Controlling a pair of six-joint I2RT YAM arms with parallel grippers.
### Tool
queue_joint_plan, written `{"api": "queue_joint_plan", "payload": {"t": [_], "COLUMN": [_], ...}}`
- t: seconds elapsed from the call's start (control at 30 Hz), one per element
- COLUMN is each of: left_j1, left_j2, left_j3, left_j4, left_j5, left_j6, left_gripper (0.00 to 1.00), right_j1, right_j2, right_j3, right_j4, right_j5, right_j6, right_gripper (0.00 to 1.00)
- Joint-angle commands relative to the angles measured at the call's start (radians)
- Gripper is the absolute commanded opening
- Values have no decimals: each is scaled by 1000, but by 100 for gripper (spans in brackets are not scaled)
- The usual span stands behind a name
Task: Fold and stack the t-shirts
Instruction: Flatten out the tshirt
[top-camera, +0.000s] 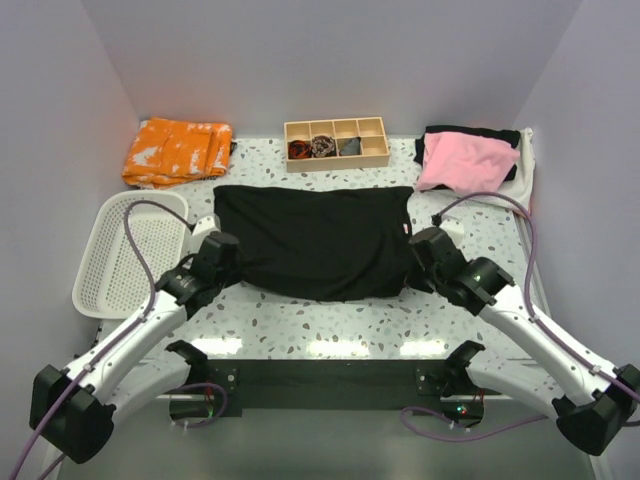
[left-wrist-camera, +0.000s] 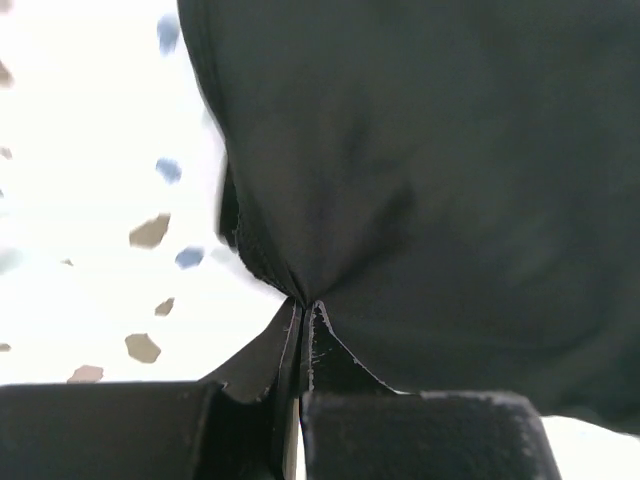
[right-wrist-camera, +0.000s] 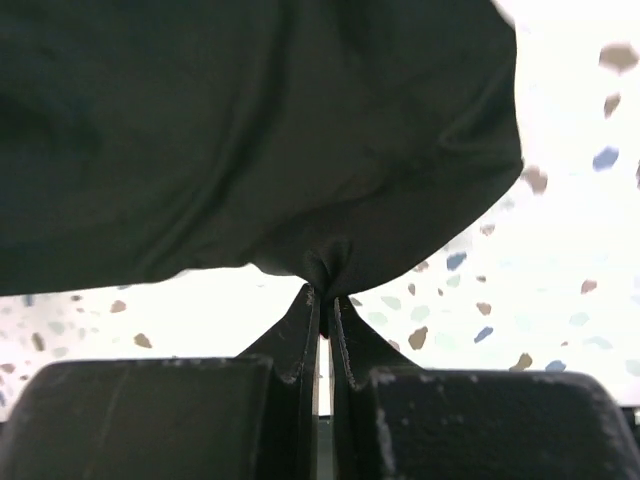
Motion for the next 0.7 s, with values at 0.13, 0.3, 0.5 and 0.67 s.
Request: {"api": "queue_joint_plan", "payload": {"t": [0.13, 0.3, 0.5, 0.67], "left_j1": [4, 4, 4, 4], "left_j2": [-59, -72, -10, -82], "left_j3": [257, 319, 366, 428], "left_j4": [-164, -200, -289, -237], "left_j5": [-114, -175, -195, -280], "left_j6": [73, 91, 79, 168], "left_gripper": [0, 0, 0, 0], "right_j1": [4, 4, 6, 4], "right_j2": [-44, -76, -58, -67], "right_j3": [192, 273, 305, 360], "right_j4": [-11, -8, -3, 8], "right_j5": [96, 162, 155, 250], "right_j6": [-229, -282, -297, -375], "right_gripper": [0, 0, 0, 0]}}
